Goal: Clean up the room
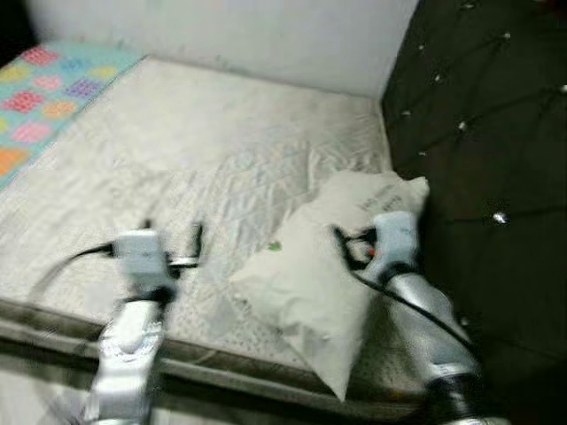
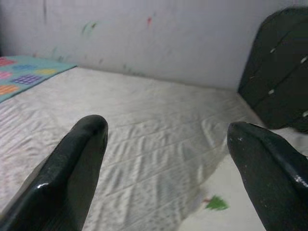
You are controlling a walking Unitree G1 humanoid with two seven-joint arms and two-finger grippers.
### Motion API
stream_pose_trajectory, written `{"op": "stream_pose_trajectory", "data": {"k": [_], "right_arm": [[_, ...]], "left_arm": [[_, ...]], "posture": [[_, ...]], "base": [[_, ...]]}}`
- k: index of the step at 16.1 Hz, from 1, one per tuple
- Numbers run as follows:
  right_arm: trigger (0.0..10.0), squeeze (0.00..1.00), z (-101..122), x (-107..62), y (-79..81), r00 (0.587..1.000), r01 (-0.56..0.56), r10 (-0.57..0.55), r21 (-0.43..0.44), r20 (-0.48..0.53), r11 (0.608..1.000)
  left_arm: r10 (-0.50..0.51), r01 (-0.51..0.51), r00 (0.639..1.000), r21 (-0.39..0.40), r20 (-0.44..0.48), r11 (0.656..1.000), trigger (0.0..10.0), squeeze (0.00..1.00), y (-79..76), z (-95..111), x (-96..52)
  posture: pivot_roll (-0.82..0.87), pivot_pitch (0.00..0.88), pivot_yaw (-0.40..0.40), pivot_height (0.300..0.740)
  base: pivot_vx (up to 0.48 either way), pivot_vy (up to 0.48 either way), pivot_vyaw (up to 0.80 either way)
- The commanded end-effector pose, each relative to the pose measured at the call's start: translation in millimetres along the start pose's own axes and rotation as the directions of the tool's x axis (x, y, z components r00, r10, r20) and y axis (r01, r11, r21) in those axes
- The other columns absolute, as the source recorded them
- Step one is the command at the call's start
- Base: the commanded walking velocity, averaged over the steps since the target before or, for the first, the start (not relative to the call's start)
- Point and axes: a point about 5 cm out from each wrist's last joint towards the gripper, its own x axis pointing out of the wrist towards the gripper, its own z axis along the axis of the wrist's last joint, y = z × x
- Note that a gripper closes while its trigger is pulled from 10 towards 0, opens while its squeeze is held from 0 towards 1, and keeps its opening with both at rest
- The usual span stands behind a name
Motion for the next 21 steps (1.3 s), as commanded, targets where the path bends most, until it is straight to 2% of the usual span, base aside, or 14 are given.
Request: {"op": "stream_pose_trajectory", "data": {"k": [1, 4, 9, 14, 21], "right_arm": [[10.0, 0.00, 7.5, 4.0, 5.4, 1.000, -0.012, 0.012, 0.002, 0.027, 1.000], [10.0, 0.00, 6.2, 3.9, 4.8, 1.000, -0.010, 0.010, -0.001, 0.025, 1.000], [10.0, 0.00, 3.9, 3.9, 2.6, 1.000, -0.002, 0.002, -0.001, 0.018, 1.000], [10.0, 0.00, 3.8, 4.2, 1.8, 1.000, 0.000, -0.001, 0.002, 0.018, 1.000], [10.0, 0.00, 8.8, 4.4, 5.7, 0.998, -0.022, 0.021, 0.017, 0.052, 1.000]], "left_arm": [[0.015, -0.015, 1.000, 0.014, -0.007, 1.000, 10.0, 0.00, 7.9, -1.1, -1.7], [0.015, -0.015, 1.000, 0.009, -0.005, 1.000, 10.0, 0.00, 8.3, -1.2, -1.4], [0.034, -0.034, 0.999, -0.002, -0.020, 0.999, 10.0, 0.00, 11.3, -3.9, -1.1], [0.040, -0.040, 0.999, 0.003, -0.023, 0.999, 10.0, 0.00, 11.9, -4.4, -0.6], [0.092, -0.092, 0.996, 0.015, 0.000, 0.996, 10.0, 0.00, 17.6, 0.5, -1.5]], "posture": [[-0.05, 0.048, -0.093, 0.740], [-0.05, 0.050, -0.091, 0.740], [-0.05, 0.050, -0.090, 0.740], [-0.05, 0.050, -0.090, 0.740], [-0.05, 0.059, -0.094, 0.740]], "base": [[0.304, 0.000, 0.00], [0.284, 0.000, 0.00], [0.000, 0.000, 0.00], [0.000, 0.000, -0.74], [0.000, 0.000, 0.00]]}}
